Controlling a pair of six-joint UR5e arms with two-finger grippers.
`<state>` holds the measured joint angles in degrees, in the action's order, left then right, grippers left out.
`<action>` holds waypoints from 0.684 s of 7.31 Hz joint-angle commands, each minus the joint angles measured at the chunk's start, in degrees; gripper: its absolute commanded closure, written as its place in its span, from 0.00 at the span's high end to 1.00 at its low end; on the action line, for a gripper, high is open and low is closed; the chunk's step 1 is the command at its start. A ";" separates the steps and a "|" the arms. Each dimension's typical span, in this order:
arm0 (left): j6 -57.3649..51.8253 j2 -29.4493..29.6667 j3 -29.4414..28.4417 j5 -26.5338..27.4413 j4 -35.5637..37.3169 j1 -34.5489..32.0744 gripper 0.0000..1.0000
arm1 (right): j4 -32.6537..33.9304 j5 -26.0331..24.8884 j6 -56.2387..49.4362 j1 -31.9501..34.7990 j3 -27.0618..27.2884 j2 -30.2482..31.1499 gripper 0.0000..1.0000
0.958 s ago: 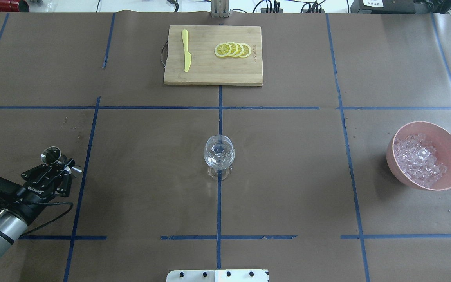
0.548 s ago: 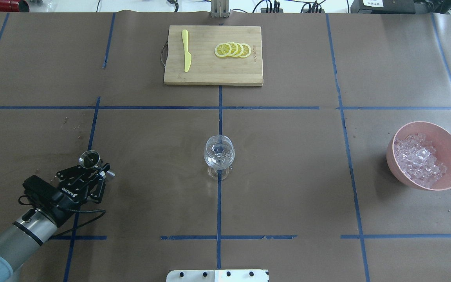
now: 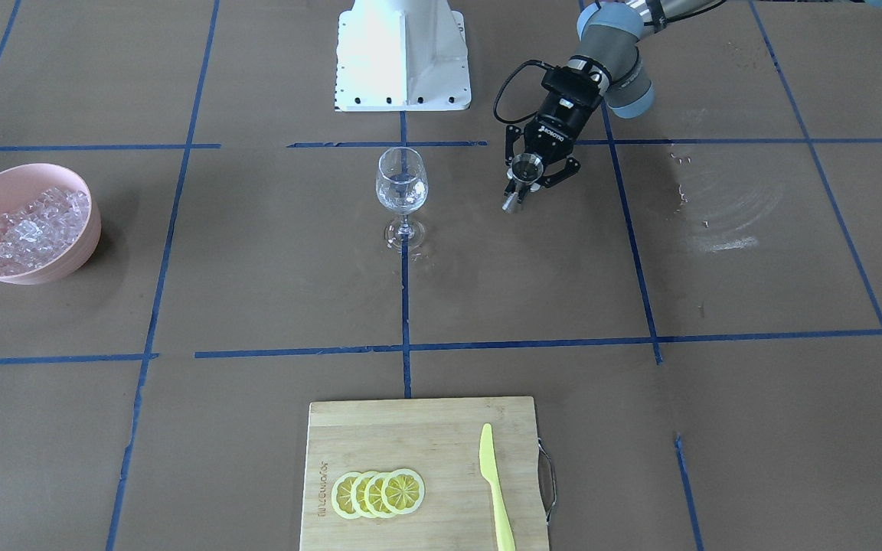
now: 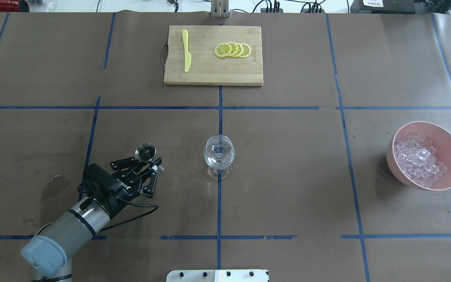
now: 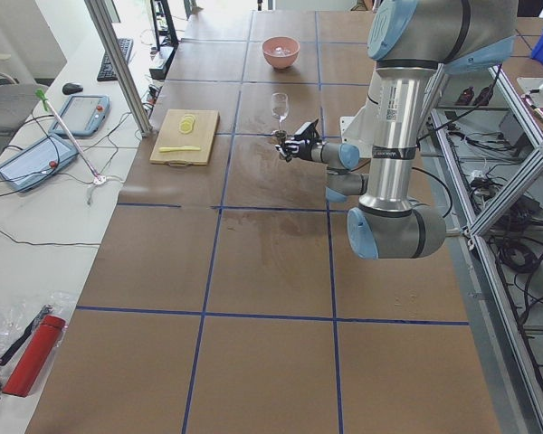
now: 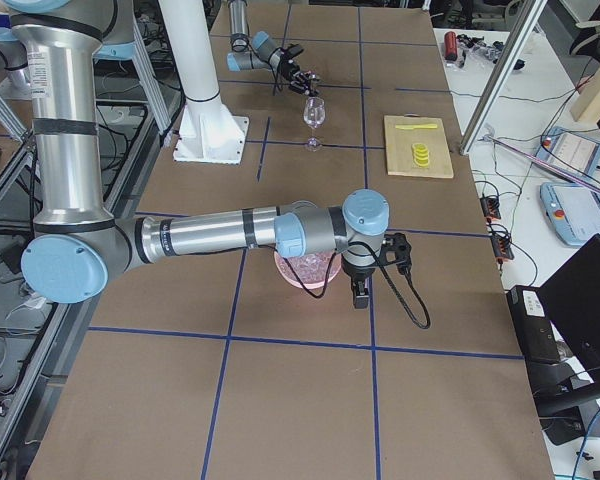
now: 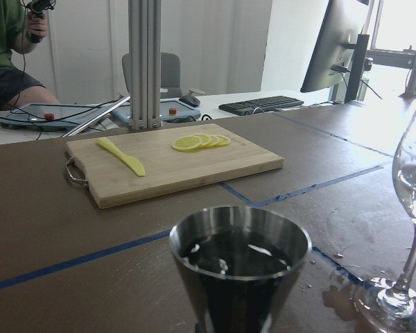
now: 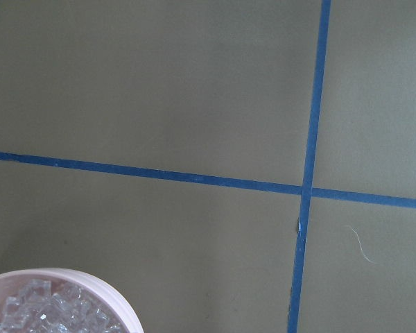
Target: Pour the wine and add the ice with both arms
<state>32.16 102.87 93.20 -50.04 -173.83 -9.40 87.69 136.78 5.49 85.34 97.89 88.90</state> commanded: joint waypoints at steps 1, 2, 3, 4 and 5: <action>-0.61 3.56 1.02 -2.33 4.02 -1.41 0.00 | -0.06 -0.02 -0.04 -0.09 -0.24 -0.04 1.00; -0.43 4.09 1.46 -2.25 3.59 -1.24 0.00 | -0.06 -0.02 -0.04 -0.09 -0.33 -0.04 1.00; -0.26 6.53 1.55 -2.08 3.85 -1.41 0.00 | -0.06 -0.02 -0.04 -0.09 -0.33 -0.04 1.00; -1.82 6.73 1.55 -2.08 4.11 -2.02 0.00 | -0.06 -0.02 -0.04 -0.09 -0.42 -0.04 1.00; -7.58 6.82 1.72 -2.25 4.20 -2.72 0.00 | -0.06 -0.02 -0.04 -0.09 -0.42 -0.04 1.00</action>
<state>29.35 109.25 94.76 -52.17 -169.81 -11.39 87.63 136.76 5.45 85.26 97.51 88.86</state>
